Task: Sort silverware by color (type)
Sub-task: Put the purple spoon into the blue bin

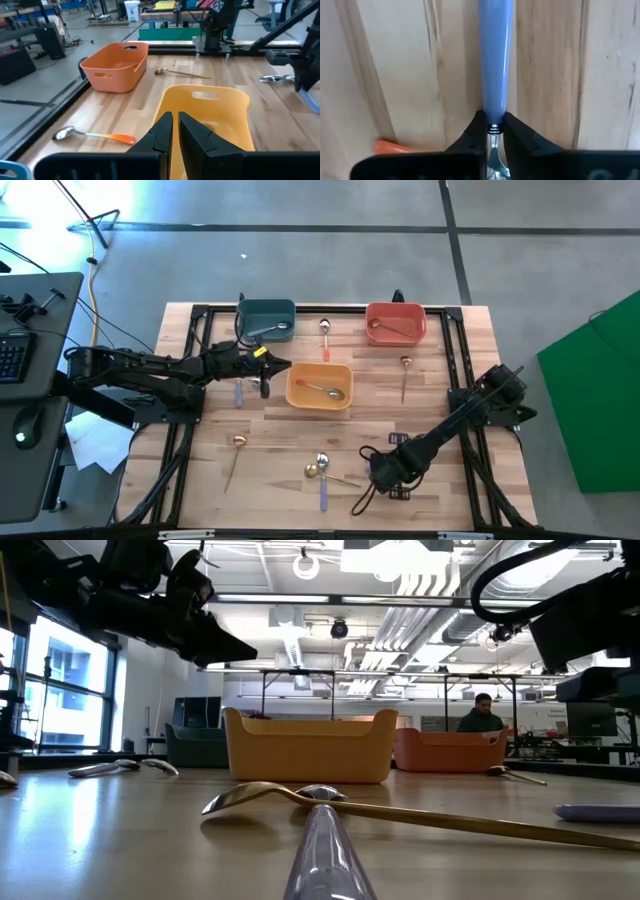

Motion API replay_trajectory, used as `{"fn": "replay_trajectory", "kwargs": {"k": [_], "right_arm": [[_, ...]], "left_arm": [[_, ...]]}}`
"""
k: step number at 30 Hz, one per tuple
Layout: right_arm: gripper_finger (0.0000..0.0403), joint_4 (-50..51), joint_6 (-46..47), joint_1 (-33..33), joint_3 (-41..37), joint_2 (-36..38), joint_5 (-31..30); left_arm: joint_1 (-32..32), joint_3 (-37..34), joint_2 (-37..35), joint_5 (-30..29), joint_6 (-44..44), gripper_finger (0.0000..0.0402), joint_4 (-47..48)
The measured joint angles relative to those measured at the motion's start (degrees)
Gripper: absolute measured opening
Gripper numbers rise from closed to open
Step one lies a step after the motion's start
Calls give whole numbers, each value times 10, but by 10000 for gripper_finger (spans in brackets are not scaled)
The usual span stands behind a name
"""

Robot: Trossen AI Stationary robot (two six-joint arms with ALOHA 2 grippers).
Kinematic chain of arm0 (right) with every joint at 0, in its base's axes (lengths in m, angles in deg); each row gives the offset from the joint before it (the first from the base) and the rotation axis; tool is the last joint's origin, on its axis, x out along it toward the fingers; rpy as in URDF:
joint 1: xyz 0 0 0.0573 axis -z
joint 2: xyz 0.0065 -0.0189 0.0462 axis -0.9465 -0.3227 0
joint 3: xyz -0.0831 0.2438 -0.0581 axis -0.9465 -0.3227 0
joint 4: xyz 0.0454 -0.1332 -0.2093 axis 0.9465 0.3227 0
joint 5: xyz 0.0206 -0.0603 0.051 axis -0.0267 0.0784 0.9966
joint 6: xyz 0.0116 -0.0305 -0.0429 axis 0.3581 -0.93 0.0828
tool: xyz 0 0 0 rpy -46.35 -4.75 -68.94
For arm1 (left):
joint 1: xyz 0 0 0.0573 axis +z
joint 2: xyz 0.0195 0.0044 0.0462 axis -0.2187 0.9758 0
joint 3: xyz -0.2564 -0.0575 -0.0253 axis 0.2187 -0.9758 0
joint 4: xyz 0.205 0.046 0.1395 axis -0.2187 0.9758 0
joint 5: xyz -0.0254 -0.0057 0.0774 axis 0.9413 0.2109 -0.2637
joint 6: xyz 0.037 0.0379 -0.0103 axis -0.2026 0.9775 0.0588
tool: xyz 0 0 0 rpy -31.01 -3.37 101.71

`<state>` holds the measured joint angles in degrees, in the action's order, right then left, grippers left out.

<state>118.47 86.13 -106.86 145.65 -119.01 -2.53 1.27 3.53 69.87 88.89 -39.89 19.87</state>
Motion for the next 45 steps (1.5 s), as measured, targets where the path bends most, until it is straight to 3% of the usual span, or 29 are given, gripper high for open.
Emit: {"fn": "replay_trajectory", "kwargs": {"k": [4,12,16,21,26,31,35,39,45], "right_arm": [[29,14,9,-1,12,1,-10],[26,120,-44,3,111,0,-108],[26,167,-85,15,163,1,-207],[26,153,-132,40,194,2,-348],[26,40,-191,76,185,3,-475],[26,-121,-262,114,159,3,-551],[26,-261,-355,137,134,2,-552],[26,-332,-397,151,120,2,-545],[26,-384,-430,158,117,2,-542]], "left_arm": [[-10,0,0,-5,-25,27,2],[-36,0,0,3,-93,86,17],[-57,0,0,28,-137,124,32],[-114,0,12,26,-107,165,4],[-176,0,54,-15,-55,191,-70],[-206,0,113,-81,-27,201,-174],[-212,0,158,-93,-27,202,-292],[-213,1,187,-96,-19,200,-388],[-213,20,207,-76,-15,175,-397]]}}
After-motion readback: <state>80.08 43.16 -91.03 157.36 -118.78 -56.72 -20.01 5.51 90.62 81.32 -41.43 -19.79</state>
